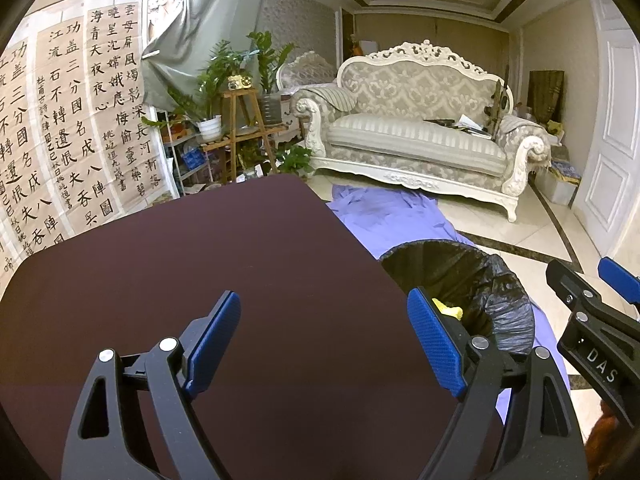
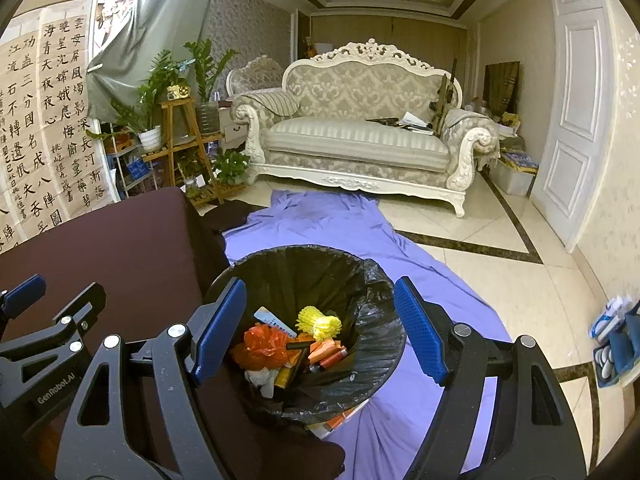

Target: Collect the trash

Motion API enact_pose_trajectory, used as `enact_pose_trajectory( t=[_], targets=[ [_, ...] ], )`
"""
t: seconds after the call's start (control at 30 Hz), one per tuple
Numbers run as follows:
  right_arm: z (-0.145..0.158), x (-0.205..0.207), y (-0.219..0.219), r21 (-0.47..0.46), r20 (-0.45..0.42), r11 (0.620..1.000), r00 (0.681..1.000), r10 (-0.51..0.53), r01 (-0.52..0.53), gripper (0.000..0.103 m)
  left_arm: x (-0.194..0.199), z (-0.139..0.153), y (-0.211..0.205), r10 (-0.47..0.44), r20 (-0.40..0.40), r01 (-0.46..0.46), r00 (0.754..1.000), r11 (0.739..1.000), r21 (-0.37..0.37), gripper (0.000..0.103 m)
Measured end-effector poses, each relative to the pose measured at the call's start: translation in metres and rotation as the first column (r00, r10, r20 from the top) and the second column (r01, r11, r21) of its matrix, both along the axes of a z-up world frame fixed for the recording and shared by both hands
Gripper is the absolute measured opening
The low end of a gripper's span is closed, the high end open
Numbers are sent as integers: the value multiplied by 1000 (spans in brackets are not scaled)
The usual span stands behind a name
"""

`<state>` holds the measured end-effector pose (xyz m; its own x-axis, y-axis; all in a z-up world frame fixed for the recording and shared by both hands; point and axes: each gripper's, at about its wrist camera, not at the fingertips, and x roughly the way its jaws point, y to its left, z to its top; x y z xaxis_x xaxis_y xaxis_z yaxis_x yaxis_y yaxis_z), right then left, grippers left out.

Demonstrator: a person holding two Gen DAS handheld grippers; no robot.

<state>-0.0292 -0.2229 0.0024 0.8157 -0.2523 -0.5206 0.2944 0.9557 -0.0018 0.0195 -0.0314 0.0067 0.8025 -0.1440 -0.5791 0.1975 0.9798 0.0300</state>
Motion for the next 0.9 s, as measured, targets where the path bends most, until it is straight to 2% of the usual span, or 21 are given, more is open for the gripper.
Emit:
enact_pose_trajectory(
  t=[0.9],
  targets=[
    [1, -5, -2, -3, 10, 1000, 1000, -6, 6, 75, -3, 0, -1, 0, 0, 0, 1000, 1000, -2, 83]
  ],
)
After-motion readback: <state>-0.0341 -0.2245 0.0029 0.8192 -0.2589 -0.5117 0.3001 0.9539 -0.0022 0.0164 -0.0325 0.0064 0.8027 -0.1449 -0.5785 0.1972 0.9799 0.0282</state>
